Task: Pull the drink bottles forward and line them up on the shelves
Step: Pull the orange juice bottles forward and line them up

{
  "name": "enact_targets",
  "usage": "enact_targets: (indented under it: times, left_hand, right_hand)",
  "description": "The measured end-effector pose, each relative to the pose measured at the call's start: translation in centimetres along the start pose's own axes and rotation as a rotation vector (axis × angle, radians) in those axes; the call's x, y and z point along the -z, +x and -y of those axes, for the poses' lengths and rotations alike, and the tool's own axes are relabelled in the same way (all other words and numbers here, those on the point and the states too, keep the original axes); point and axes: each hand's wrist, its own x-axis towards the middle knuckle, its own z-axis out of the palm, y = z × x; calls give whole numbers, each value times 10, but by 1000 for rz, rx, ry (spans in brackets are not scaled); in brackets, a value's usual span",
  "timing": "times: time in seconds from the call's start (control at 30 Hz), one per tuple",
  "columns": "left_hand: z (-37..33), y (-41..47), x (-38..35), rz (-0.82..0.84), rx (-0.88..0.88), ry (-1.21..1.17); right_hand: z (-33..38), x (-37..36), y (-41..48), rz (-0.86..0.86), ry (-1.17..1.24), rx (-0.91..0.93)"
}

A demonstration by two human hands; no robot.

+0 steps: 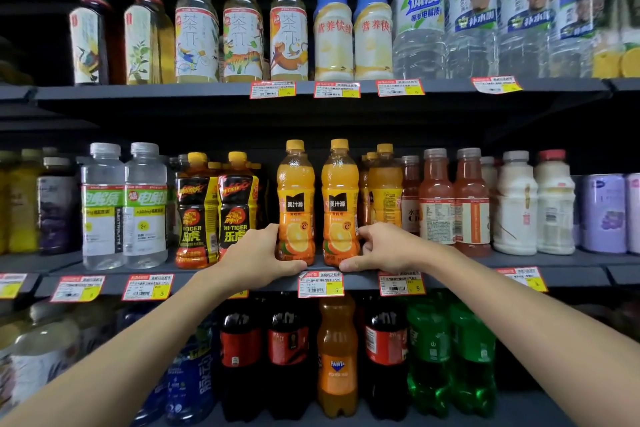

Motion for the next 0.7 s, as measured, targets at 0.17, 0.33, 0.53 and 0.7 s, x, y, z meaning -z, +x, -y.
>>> enact_targets:
  times: [0.17,0.33,0.53,0.7]
  left_hand:
    - [0,1,-2,-13,-1,60]
    - [-2,1,-2,-18,-2,76]
    - [-3,1,6,-19,-17,97]
    - [-5,-1,5,-14,-30,108]
  right_hand:
    - [-1,0,3,-3,-4,2]
    - [-3,-2,5,3,7,-8]
    - [-3,3,9,41,9,-19]
    - [-2,-1,9,14,-5,-42]
